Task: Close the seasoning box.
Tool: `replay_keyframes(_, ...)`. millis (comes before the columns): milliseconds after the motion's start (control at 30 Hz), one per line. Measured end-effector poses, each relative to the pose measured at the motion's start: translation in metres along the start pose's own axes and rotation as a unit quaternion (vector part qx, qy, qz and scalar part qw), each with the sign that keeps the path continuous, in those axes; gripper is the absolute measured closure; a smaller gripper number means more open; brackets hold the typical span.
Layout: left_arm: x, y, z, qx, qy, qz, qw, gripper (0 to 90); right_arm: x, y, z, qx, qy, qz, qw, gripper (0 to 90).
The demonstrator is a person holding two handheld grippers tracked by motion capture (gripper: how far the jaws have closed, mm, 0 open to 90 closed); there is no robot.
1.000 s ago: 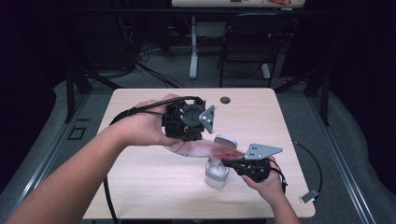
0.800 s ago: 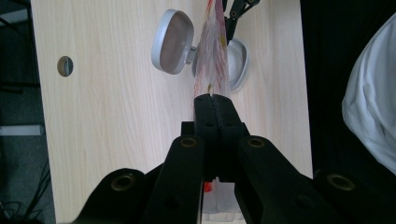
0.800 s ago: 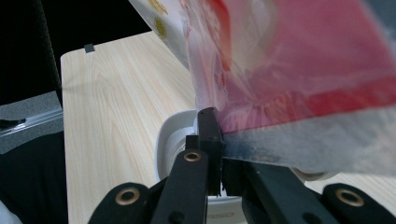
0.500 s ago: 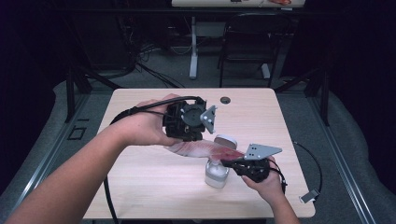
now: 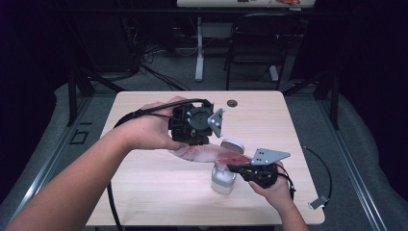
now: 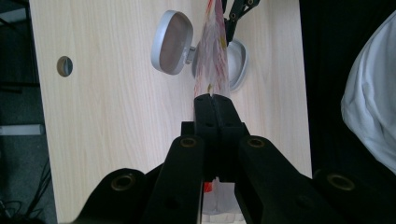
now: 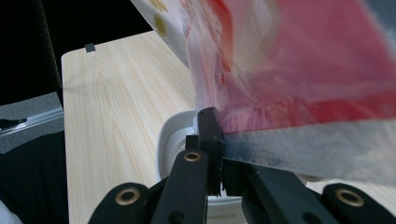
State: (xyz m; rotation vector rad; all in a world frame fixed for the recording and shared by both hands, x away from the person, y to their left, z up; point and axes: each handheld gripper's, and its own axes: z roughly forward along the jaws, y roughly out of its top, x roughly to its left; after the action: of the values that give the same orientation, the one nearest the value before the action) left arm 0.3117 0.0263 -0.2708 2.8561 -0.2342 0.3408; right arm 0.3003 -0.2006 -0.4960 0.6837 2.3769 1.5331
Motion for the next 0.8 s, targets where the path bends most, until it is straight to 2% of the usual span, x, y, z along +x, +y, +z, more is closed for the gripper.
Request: replay_keyframes(800,0.0,0.0018,-0.001,0.002,-0.001,0.004,1.0,90.0,0.0001,0.0001,0.0,0.001,0.0,-0.001,1.0,89.4)
